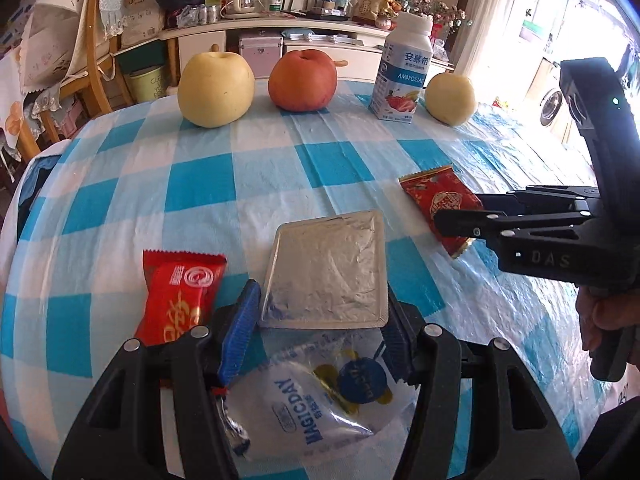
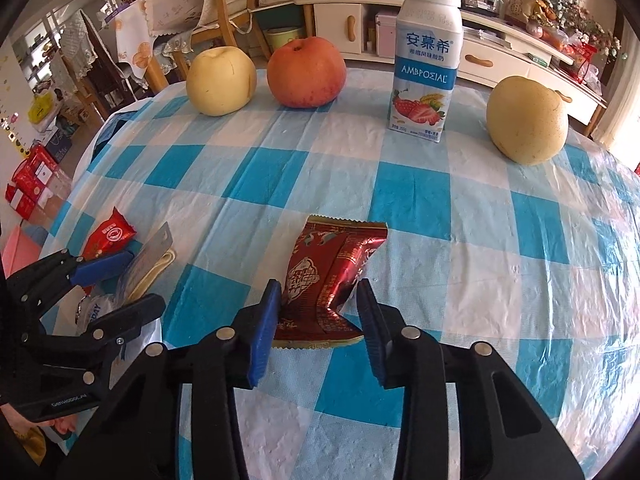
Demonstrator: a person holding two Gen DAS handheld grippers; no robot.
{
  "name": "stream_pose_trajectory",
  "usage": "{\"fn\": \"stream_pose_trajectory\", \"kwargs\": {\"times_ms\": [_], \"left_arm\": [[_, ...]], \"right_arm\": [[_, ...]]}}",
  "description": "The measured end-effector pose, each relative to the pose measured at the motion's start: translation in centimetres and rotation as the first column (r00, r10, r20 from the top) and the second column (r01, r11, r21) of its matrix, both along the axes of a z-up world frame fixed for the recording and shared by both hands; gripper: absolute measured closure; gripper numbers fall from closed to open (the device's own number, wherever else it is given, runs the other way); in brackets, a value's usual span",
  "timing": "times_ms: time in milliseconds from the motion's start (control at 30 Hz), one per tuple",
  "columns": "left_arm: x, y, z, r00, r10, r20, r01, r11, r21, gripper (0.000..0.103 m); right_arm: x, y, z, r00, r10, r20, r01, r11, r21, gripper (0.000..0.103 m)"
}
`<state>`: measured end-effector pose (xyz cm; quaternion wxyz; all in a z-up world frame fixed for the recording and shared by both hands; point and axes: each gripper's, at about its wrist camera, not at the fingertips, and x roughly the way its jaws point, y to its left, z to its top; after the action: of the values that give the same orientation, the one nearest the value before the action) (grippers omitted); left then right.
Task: Collect trash
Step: 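Grasp the silver foil packet with the left tool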
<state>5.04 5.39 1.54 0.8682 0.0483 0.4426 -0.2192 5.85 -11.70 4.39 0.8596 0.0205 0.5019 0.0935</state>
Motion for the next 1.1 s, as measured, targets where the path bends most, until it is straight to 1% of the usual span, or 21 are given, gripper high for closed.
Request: {"fn": "stream_pose_trajectory", "kwargs": {"times_ms": [233, 333, 467, 567, 667, 733, 833, 867, 900, 967, 1100], "left_arm": [[-3.0, 2.0, 1.4, 0.999, 0.051, 0.019, -0.049, 0.996, -0.076, 0.044], [-4.1, 3.0, 2.0, 0.996, 0.081, 0.026, -0.078, 0.991, -0.112, 0.044], [-5.7, 4.4, 2.8, 0.993, 0.115, 0.038, -0.108, 0.982, -0.154, 0.044], [-6.7, 5.4, 3.3, 0.988, 0.143, 0.049, -0.133, 0.976, -0.172, 0.044], [-7.9, 6.7, 3.6, 0.983, 0.174, 0.051, -0.161, 0.966, -0.201, 0.044], [-8.6, 7.3, 3.7, 0.981, 0.187, 0.056, -0.172, 0.964, -0.205, 0.044], [-9.6, 8.3, 4.0, 0.976, 0.211, 0.062, -0.192, 0.956, -0.224, 0.044], [-9.9, 8.6, 4.0, 0.974, 0.217, 0.062, -0.198, 0.953, -0.231, 0.044], [-10.3, 8.9, 4.2, 0.972, 0.226, 0.067, -0.205, 0.950, -0.235, 0.044], [-10.8, 9.3, 4.4, 0.969, 0.236, 0.077, -0.212, 0.949, -0.232, 0.044], [-11.8, 9.9, 4.2, 0.968, 0.240, 0.074, -0.217, 0.948, -0.231, 0.044]], "right_arm": [[-1.3, 1.2, 0.8, 0.997, 0.069, 0.014, -0.069, 0.997, -0.037, 0.072], [-1.9, 2.0, 1.3, 0.995, 0.098, 0.020, -0.097, 0.995, -0.040, 0.075], [-2.9, 3.1, 2.0, 0.990, 0.133, 0.036, -0.130, 0.989, -0.066, 0.080], [-3.5, 3.7, 2.5, 0.989, 0.145, 0.043, -0.141, 0.987, -0.079, 0.085], [-4.1, 4.1, 2.9, 0.987, 0.153, 0.049, -0.148, 0.985, -0.092, 0.086], [-4.6, 4.2, 3.2, 0.986, 0.157, 0.055, -0.151, 0.984, -0.095, 0.087], [-5.4, 4.5, 4.0, 0.984, 0.166, 0.071, -0.160, 0.983, -0.088, 0.092], [-5.7, 4.6, 4.3, 0.982, 0.170, 0.079, -0.163, 0.982, -0.091, 0.095], [-6.1, 4.7, 4.6, 0.981, 0.175, 0.086, -0.166, 0.982, -0.093, 0.101], [-6.6, 4.8, 4.9, 0.980, 0.179, 0.091, -0.170, 0.981, -0.096, 0.101], [-7.2, 4.5, 4.7, 0.983, 0.161, 0.085, -0.152, 0.983, -0.106, 0.101]]}}
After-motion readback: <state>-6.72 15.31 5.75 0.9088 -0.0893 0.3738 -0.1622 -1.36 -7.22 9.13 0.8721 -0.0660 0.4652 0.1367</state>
